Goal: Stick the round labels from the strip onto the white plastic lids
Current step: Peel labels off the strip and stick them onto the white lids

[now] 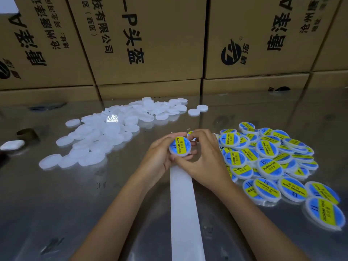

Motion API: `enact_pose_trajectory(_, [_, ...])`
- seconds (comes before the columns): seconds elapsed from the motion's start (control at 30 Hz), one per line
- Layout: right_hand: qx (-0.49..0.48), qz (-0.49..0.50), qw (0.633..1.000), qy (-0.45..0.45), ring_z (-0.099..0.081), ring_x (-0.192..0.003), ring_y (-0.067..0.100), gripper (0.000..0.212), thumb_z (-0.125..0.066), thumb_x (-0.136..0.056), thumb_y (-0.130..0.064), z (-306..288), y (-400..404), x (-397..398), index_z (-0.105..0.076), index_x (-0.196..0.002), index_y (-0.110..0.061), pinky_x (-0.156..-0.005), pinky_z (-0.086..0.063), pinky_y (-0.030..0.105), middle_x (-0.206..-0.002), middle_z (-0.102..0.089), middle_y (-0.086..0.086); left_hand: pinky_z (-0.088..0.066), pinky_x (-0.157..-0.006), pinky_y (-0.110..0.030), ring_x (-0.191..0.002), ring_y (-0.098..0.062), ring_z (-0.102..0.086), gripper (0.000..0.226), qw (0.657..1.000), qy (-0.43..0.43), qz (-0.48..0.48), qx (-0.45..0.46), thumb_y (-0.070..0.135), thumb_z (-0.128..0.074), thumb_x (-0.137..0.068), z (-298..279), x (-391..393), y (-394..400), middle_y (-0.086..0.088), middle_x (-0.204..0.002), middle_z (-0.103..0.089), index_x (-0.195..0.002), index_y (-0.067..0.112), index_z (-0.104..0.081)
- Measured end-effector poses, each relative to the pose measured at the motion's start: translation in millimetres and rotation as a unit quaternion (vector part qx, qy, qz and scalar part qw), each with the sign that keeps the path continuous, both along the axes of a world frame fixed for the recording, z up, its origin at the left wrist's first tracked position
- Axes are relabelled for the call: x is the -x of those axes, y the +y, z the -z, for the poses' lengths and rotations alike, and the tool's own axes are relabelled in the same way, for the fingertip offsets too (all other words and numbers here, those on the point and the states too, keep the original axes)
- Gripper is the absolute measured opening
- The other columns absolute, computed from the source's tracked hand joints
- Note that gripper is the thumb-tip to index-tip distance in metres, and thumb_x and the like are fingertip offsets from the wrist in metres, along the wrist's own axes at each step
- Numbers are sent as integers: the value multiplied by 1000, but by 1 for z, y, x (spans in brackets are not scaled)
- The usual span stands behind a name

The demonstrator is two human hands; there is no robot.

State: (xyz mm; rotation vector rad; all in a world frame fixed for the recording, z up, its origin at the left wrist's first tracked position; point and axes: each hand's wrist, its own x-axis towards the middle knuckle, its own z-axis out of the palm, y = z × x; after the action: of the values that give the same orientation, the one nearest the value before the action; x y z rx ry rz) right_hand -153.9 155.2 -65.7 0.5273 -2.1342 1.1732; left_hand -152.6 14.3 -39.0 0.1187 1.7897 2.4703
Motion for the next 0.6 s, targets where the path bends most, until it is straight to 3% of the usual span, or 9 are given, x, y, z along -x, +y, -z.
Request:
enact_pose_trajectory(0.07, [5,34,999,-1,-49,-98,7,46,-76,-68,-46,0,4,3,-56,-99,-19,-82,-43,25,-102,-51,-12,-63,-79,-40,-99,-37,-72,33,1000,-13,-13,5,14,-39,-106,0,4,-6,-19,-115,-72,-124,3,-64])
enact_pose_trajectory(0.17, [28,143,989,-7,-49,-100,12,48,-79,-67,-47,-4,20,10,-57,-99,-18,-86,-42,32,-101,-51,-11,-63,-73,-38,-92,-38,-74,33,998,-16,-54,-4,14,-33,-107,1,9,-21,-21,-113,-72,-125,7,-59])
enact_pose_trajectory(0.33, [-49,392,915,-81,-44,-120,31,55,-76,-72,-47,-2,65,21,-65,-112,-12,-95,-30,45,-122,-56,8,-61,-61,-32,-74,-30,-73,30,992,-19,-119,36,9,-34,-105,13,17,-38,-20,-101,-75,-120,5,-61])
enact_pose_trajectory(0.43, [-93,433,883,-153,-36,-125,31,53,-70,-76,-40,1,78,22,-65,-117,-6,-99,-25,45,-132,-52,11,-60,-60,-30,-71,-28,-73,28,991,-25,-123,44,10,-38,-103,20,19,-40,-17,-95,-76,-116,4,-62])
enact_pose_trajectory(0.6, [-125,430,872,-197,-29,-133,31,52,-64,-80,-38,0,78,20,-62,-120,-3,-105,-22,47,-147,-42,12,-59,-63,-30,-70,-26,-72,27,991,-28,-128,31,8,-39,-102,26,22,-45,-15,-91,-76,-113,4,-63])
